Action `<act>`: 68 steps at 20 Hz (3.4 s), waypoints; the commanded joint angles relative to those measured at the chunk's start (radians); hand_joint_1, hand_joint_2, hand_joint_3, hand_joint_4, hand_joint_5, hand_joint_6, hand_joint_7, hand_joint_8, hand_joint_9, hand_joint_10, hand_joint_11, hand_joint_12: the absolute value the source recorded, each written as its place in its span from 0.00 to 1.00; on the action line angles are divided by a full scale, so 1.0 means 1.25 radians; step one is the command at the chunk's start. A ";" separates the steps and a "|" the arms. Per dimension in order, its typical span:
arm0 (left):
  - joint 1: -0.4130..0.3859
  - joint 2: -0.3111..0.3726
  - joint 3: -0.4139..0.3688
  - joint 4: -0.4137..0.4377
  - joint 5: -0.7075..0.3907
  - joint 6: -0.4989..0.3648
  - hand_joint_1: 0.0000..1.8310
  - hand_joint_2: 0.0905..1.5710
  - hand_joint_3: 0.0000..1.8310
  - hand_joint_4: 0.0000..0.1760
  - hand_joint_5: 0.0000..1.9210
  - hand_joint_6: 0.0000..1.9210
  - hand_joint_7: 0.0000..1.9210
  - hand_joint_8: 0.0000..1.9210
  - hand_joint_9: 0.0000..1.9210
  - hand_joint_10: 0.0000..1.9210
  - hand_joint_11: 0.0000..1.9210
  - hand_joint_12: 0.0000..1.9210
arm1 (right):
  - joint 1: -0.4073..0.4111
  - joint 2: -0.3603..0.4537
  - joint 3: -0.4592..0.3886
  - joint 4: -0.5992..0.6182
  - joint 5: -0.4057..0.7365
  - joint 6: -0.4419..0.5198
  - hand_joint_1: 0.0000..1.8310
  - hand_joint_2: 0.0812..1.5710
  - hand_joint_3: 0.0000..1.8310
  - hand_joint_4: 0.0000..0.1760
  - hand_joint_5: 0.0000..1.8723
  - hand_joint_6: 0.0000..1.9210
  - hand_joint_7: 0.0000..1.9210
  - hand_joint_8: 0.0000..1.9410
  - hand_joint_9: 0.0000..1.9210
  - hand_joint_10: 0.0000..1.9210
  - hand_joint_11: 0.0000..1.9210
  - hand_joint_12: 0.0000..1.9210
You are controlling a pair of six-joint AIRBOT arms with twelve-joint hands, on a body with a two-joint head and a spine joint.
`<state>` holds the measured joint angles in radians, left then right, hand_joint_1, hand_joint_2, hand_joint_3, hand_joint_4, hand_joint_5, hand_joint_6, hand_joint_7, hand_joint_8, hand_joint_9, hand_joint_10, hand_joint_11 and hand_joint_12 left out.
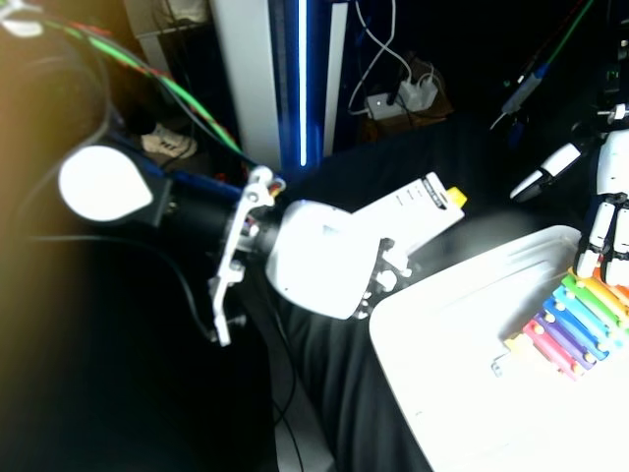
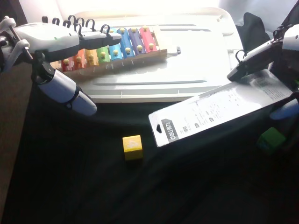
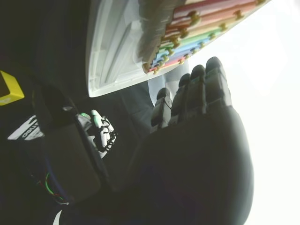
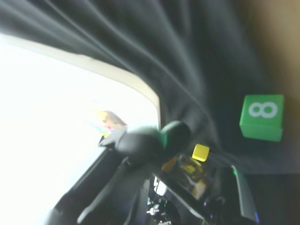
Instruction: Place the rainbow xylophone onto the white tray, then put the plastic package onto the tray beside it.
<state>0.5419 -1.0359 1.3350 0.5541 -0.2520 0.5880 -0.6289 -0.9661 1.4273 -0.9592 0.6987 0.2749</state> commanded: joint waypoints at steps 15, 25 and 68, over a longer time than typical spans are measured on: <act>0.003 0.005 0.004 -0.016 -0.075 0.001 0.40 0.47 0.00 1.00 0.00 0.00 0.00 0.00 0.02 0.00 0.00 0.00 | 0.067 -0.079 0.128 0.160 0.063 0.001 0.66 0.74 0.00 0.00 0.44 0.62 0.49 0.62 0.66 0.60 0.59 0.84; -0.011 0.005 0.011 -0.024 -0.083 0.004 0.40 0.46 0.00 1.00 0.00 0.00 0.00 0.00 0.05 0.01 0.00 0.00 | 0.078 -0.202 0.232 0.206 0.037 0.002 0.60 0.78 0.00 0.00 0.39 0.70 0.60 0.21 0.73 0.16 0.62 0.54; -0.082 0.001 -0.005 0.023 -0.091 0.037 0.46 0.43 0.00 1.00 0.00 0.00 0.01 0.00 0.08 0.01 0.00 0.00 | 0.085 -0.251 0.281 0.073 -0.026 0.069 0.47 0.36 0.00 1.00 0.00 0.00 0.00 0.00 0.00 0.00 0.00 0.00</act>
<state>0.4446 -1.0370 1.3315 0.5987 -0.2722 0.6331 -0.5404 -1.2724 1.7763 -0.9218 0.5930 0.3557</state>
